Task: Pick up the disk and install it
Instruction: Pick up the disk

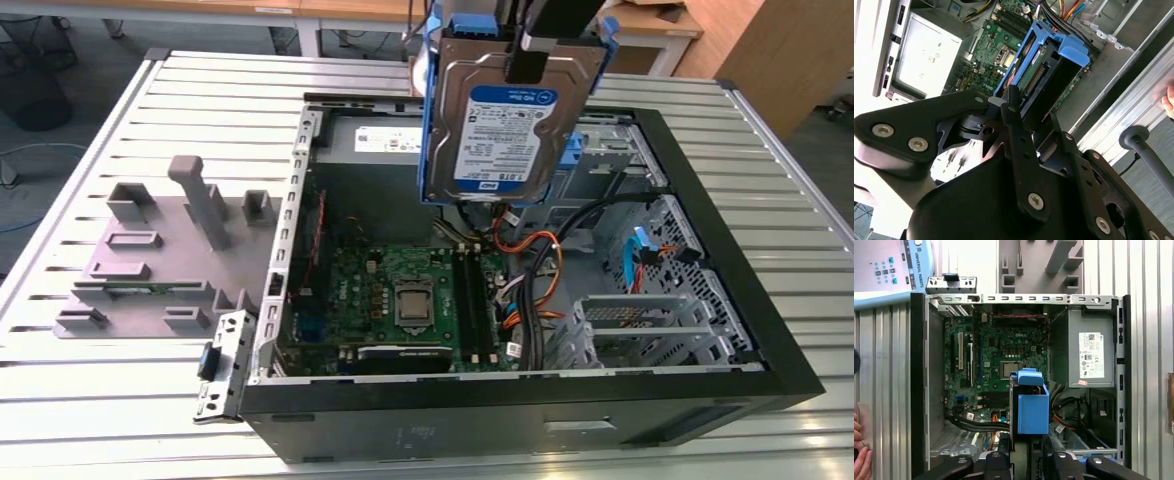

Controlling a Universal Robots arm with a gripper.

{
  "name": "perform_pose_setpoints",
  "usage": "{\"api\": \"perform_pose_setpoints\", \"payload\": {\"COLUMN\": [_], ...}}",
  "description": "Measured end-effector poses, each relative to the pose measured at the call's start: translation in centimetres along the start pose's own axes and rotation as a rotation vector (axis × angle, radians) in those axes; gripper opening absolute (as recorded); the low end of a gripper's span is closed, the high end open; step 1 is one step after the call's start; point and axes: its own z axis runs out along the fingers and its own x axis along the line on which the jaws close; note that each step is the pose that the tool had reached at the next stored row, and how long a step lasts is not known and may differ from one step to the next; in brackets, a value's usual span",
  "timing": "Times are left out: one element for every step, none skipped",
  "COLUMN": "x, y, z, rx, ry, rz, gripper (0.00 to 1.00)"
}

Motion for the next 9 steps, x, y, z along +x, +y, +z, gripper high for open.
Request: {"api": "perform_pose_setpoints", "payload": {"x": [0.16, 0.33, 0.64, 0.78, 0.91, 1.01, 1.09, 1.16, 1.20], "y": [0.00, -0.01, -0.02, -0.02, -0.03, -0.03, -0.02, -0.02, -0.02], "z": [0.00, 0.00, 0.01, 0.01, 0.02, 0.02, 0.03, 0.04, 0.04], "rx": [0.0000, 0.0000, 0.0000, 0.0000, 0.0000, 0.0000, 0.0000, 0.0000, 0.0000], "ry": [-0.0001, -0.0001, -0.0001, 0.0000, -0.0001, 0.0000, -0.0001, -0.0001, 0.0000], "rz": [0.000, 0.000, 0.000, 0.000, 0.000, 0.000, 0.000, 0.000, 0.000], "gripper": [0.35, 0.35, 0.35, 0.35, 0.35, 0.35, 0.35, 0.35, 0.35]}}
